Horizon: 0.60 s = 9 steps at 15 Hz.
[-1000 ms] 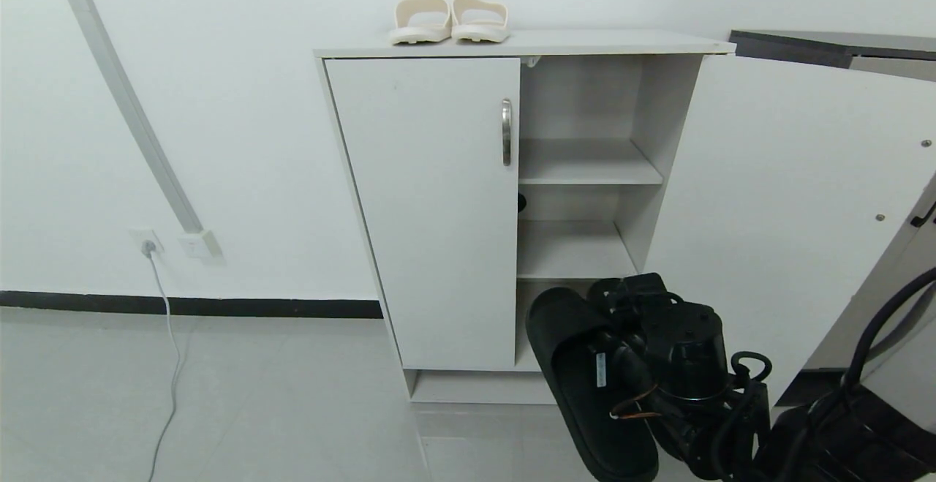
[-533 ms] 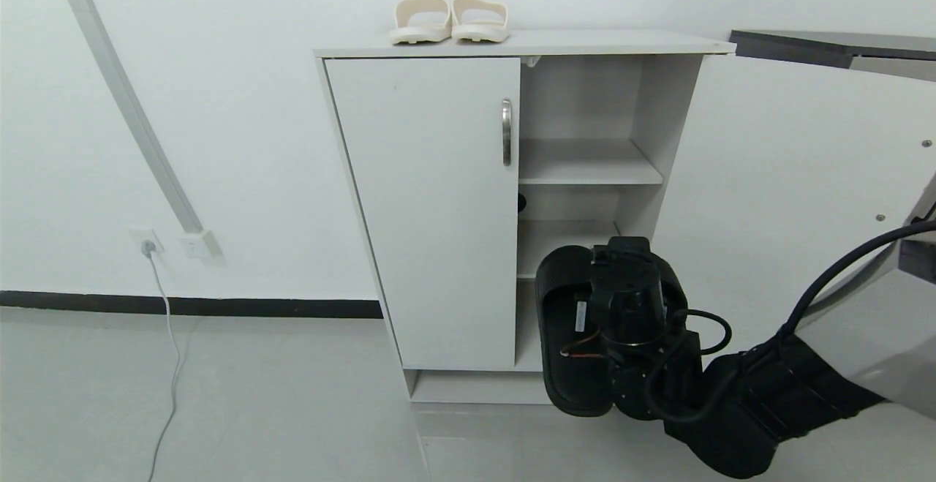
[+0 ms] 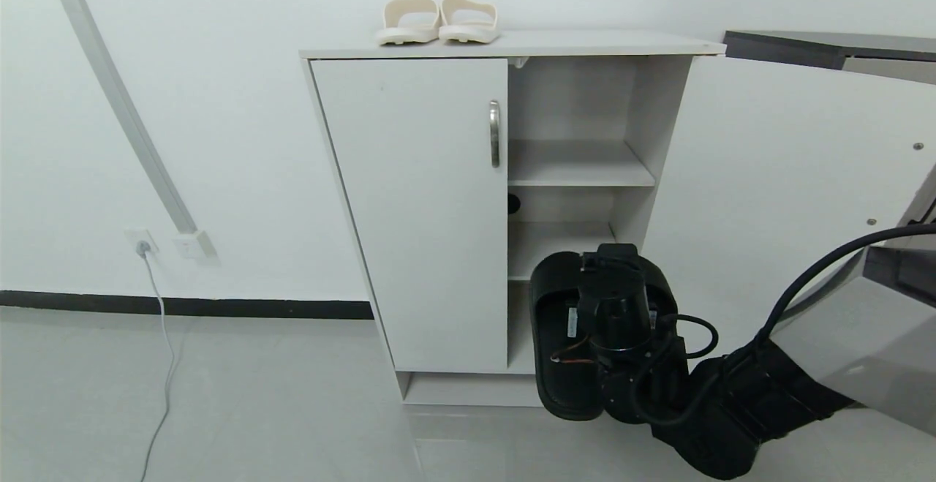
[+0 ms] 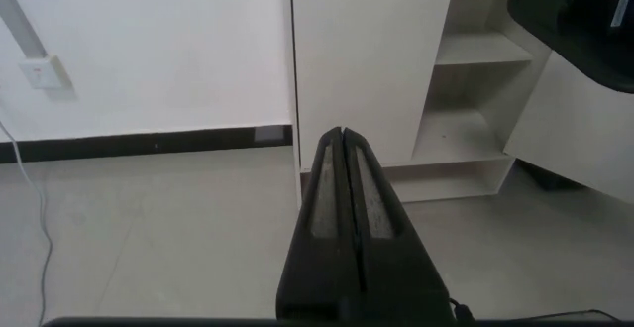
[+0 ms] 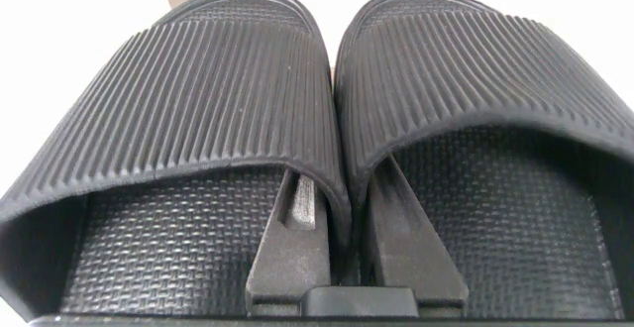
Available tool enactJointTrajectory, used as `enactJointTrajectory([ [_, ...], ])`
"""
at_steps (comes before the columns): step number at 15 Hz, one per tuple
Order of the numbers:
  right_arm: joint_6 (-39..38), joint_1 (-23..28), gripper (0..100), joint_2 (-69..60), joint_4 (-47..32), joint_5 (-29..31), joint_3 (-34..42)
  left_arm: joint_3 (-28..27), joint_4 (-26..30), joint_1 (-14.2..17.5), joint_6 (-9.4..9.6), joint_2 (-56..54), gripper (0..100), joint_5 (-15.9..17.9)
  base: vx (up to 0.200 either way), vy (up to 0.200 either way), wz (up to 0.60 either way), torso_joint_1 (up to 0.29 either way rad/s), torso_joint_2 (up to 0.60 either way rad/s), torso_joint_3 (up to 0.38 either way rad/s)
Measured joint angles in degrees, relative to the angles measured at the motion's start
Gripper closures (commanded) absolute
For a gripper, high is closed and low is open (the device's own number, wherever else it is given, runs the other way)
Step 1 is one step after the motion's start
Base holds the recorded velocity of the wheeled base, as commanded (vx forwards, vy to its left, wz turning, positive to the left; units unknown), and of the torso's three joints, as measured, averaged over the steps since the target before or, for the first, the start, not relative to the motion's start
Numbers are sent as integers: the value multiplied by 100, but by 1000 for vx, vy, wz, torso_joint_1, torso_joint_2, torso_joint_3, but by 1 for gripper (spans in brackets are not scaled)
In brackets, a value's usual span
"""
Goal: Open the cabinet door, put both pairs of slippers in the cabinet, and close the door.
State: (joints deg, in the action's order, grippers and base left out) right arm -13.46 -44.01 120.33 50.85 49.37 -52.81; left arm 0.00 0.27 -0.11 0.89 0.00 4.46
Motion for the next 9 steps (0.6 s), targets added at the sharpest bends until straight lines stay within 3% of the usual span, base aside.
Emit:
enactJointTrajectory([
  [5,-13,-135,100,293,59,2,-63,0,0,-16,-10,0,100,-9,0,0,0,0,0,0],
  [9,7,-243,100,806,134,-30,-590,0,0,-10,-10,0,100,-9,0,0,0,0,0,0],
])
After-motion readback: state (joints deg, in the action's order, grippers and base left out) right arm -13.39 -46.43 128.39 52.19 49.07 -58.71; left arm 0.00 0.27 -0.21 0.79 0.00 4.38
